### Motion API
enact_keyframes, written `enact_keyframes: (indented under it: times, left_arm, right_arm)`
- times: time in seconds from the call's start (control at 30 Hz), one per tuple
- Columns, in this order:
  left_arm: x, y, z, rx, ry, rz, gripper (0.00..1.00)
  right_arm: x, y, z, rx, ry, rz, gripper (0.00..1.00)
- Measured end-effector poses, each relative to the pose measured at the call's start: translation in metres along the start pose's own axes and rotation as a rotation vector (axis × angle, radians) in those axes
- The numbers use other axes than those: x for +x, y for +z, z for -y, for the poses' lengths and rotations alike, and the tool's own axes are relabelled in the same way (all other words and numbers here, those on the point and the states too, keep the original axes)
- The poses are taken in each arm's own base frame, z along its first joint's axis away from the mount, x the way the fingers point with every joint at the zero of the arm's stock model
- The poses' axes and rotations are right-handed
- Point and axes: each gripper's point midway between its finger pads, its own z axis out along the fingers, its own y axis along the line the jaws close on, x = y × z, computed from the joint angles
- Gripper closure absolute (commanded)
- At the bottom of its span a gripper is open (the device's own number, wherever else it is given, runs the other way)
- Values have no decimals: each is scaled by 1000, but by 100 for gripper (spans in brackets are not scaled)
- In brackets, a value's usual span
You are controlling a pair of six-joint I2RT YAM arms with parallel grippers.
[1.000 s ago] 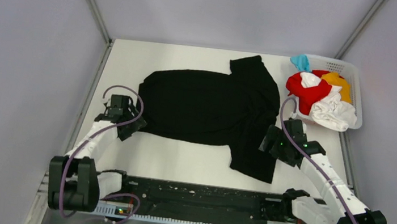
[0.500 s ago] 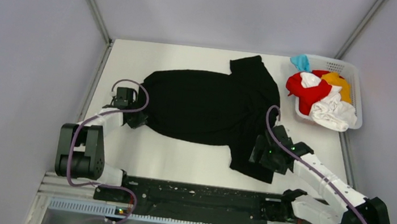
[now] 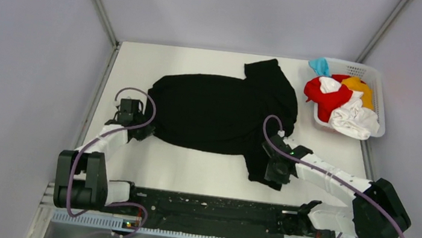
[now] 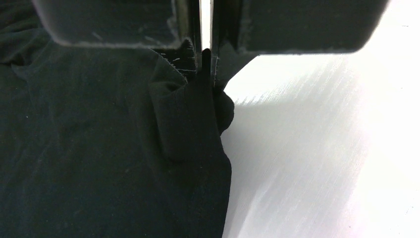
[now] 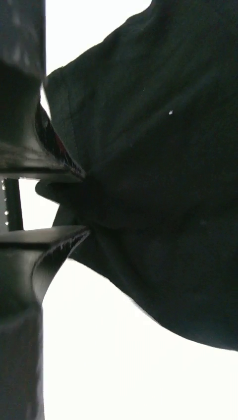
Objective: Fold and stack the t-shirts
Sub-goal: Flatten out the tshirt
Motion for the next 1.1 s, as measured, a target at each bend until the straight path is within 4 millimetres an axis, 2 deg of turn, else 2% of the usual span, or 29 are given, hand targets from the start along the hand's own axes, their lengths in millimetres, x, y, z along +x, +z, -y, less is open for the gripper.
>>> enact_keyframes:
  times: [0.03, 0.07, 0.17, 0.23, 0.27, 0.37, 0.47, 0.53, 0.57, 0.67, 0.8, 0.9, 0.93, 0.97, 1.0, 1.07, 1.1]
  left_arm:
    - [0, -1, 0, 2, 0, 2, 100]
    - [-1, -1, 1, 4, 1, 5, 100]
    - [-3, -4, 3, 10, 3, 10, 100]
    - [-9, -10, 9, 23, 5, 24, 100]
    - [-14, -14, 14, 35, 6, 36, 100]
    - [-40, -36, 39, 104, 12, 111, 100]
    - [-72, -74, 69, 197, 23, 220, 100]
    - [-92, -104, 89, 258, 32, 296, 100]
    - [-104, -125, 99, 294, 37, 343, 100]
    - [-130, -189, 125, 401, 54, 483, 100]
    - [-150, -291, 146, 534, 73, 668, 100]
    - [-156, -382, 159, 654, 87, 819, 100]
    - [-156, -403, 161, 685, 92, 853, 100]
    - [-153, -430, 162, 727, 102, 895, 100]
    - [-149, -451, 162, 758, 111, 922, 100]
    - [-140, -493, 164, 830, 138, 977, 100]
    - [-136, -509, 165, 860, 149, 998, 100]
  right_arm:
    - [-3, 1, -2, 0, 4, 11, 96]
    - [-9, 1, -6, -5, 17, 32, 100]
    - [-22, 1, -10, -6, 17, 88, 100]
    - [-38, -4, -9, 12, 10, 155, 100]
    - [-50, -10, -10, 16, 3, 196, 100]
    - [-104, -52, -27, -31, 18, 389, 100]
    - [-165, -125, -43, -119, 63, 632, 100]
    - [-195, -178, -45, -172, 89, 772, 100]
    - [-209, -210, -43, -200, 104, 847, 100]
    - [-232, -293, -32, -282, 131, 1020, 100]
    - [-237, -401, -11, -430, 124, 1209, 100]
    - [-228, -492, 5, -598, 79, 1357, 100]
    - [-222, -522, 11, -652, 61, 1407, 100]
    - [-218, -539, 16, -680, 46, 1433, 100]
    - [-212, -568, 23, -725, 30, 1484, 100]
    - [-202, -612, 37, -786, 7, 1571, 100]
    - [-199, -624, 42, -799, 0, 1600, 100]
